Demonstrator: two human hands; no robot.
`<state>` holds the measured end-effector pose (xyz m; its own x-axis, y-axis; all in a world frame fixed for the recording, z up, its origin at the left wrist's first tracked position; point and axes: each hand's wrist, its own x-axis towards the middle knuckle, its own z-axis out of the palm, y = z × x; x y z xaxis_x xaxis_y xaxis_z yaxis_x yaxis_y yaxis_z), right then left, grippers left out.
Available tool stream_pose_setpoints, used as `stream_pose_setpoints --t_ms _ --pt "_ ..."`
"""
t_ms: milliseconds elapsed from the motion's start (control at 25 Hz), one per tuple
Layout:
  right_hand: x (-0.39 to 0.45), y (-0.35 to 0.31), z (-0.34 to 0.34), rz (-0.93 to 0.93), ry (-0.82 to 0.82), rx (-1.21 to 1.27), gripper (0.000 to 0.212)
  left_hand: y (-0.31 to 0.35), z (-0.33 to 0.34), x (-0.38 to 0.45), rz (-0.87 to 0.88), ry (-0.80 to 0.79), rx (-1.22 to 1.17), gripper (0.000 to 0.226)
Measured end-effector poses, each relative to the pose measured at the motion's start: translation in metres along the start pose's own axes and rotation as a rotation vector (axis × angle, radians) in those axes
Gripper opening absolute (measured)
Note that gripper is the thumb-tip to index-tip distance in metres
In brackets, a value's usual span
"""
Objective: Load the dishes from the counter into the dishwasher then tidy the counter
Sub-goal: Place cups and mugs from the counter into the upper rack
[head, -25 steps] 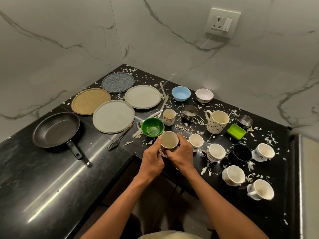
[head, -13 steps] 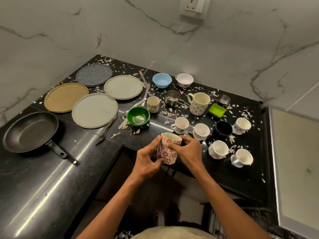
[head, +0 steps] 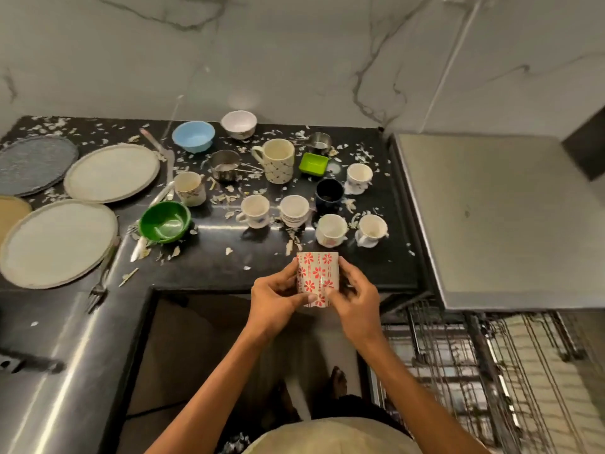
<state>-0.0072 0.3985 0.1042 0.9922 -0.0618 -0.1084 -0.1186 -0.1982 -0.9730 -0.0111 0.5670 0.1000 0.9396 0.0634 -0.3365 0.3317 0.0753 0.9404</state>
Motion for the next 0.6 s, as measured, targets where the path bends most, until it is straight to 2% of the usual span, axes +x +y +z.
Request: stream_pose_setpoints --t_ms 120,240,400,600 --pt "-0.027 0.021 -0.051 -0.054 -0.049 -0.044 0.081 0.007 0.037 -0.003 -0.029 -0.129 0.018 0.072" --pt "-0.049 0.04 -0.101 0.003 0.033 -0.112 0.091 0.004 0.086 -0.007 -0.069 -0.257 0.057 0.071" --pt "-0.08 0.059 -0.159 0.085 0.281 -0.207 0.083 -0.01 0.159 -0.015 -0.111 -0.437 0.141 0.069" --pt "-0.117 0.081 -0.219 0.197 0.574 -0.032 0.064 -0.037 0.248 -0.03 -0.098 -0.545 0.271 0.053"
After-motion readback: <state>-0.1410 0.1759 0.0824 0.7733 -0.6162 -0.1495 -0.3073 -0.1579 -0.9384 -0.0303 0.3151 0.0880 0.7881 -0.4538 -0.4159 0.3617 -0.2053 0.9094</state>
